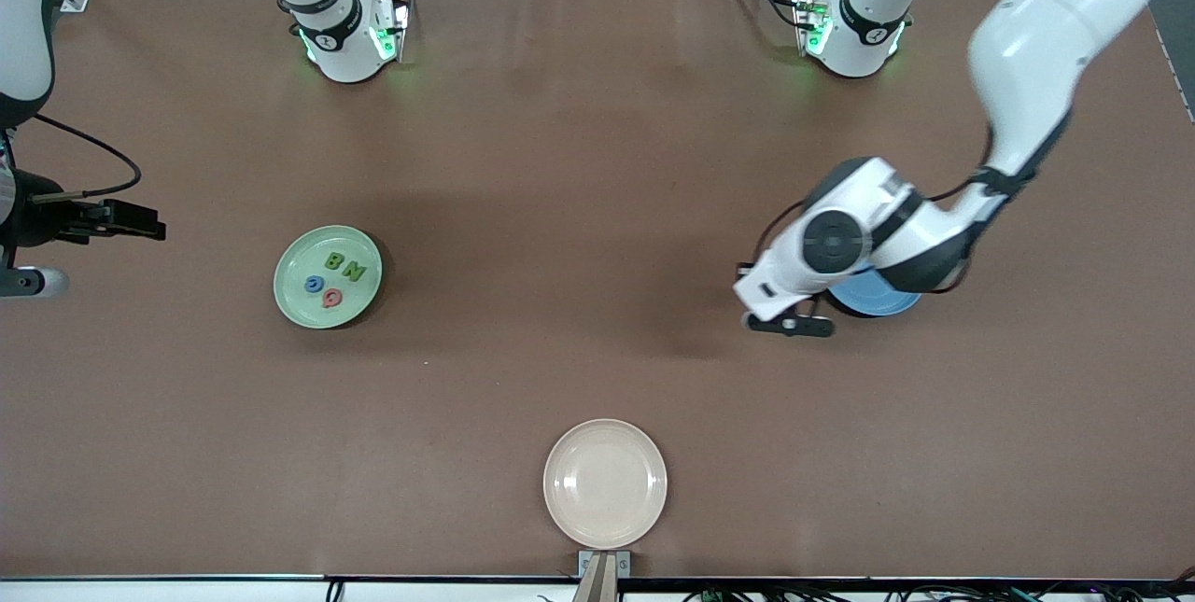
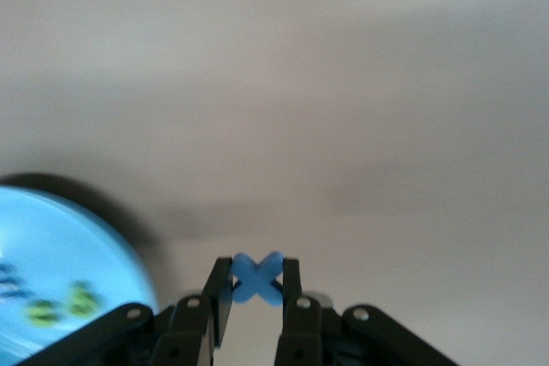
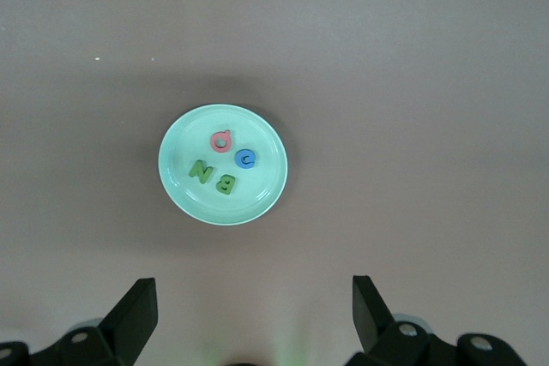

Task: Sort upper and lower case letters into plates
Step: 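Lower the blue x onto the blue plate and open the left gripper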

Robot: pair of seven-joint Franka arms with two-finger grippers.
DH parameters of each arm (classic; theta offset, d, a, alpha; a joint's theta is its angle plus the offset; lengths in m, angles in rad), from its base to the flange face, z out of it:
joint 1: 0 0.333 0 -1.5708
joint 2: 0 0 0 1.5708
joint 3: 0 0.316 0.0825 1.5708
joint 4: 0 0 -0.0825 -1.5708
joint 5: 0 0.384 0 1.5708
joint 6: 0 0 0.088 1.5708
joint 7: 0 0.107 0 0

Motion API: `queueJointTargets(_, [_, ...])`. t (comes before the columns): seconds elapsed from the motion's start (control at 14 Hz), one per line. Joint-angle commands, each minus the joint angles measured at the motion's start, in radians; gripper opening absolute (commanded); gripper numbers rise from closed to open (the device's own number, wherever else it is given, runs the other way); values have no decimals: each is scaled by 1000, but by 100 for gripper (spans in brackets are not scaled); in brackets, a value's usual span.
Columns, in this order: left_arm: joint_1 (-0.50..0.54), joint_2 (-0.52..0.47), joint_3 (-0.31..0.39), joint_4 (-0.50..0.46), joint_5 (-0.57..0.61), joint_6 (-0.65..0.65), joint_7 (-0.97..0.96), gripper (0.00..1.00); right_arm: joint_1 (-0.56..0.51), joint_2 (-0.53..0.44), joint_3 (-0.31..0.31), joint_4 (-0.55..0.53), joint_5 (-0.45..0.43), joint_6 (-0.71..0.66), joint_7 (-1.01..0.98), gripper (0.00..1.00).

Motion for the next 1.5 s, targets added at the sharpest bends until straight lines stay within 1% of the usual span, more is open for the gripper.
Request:
queueJointTargets(0.0, [221, -15, -95, -153, 110, 18, 76, 8, -10, 6, -1, 19, -7, -21, 8, 100])
queueJointTargets(0.21, [313, -11, -95, -212, 202, 46, 130, 8, -4, 7, -3, 34, -12, -18, 17, 100])
queueJointTargets(0.36, [342, 5, -87, -235, 231, 100, 147, 8, -10, 9, -3, 41, -12, -20, 13, 100])
queueJointTargets(0.71, [341, 41, -49, -252, 299, 126, 147, 8, -7, 9, -3, 41, 0, -20, 16, 100])
queueJointTargets(0.86, [341, 41, -28, -267, 300, 156, 147, 8, -2, 7, -1, 41, -4, -20, 14, 100])
queueJointTargets(1.0, [336, 41, -12, -269, 300, 158, 147, 9, 1, -7, 2, 39, 0, -29, 17, 100])
queueJointTargets(1.14, [338, 40, -11, -275, 300, 160, 147, 14, -3, -33, -1, 31, 11, -52, 17, 100])
queueJointTargets(1.21, [338, 38, -11, -275, 300, 160, 145, 22, -2, -54, -1, 19, 10, -53, 17, 100])
queueJointTargets(1.28, [338, 34, -11, -273, 300, 158, 150, 49, -2, -75, -1, -5, 9, -52, 17, 100])
queueJointTargets(1.35, [339, 32, -12, -272, 300, 158, 168, 81, -5, -105, -1, -45, 9, -43, 16, 100])
queueJointTargets(1.43, [342, 20, -17, -269, 299, 153, 215, 96, -5, -131, -1, -80, 9, -38, 14, 100])
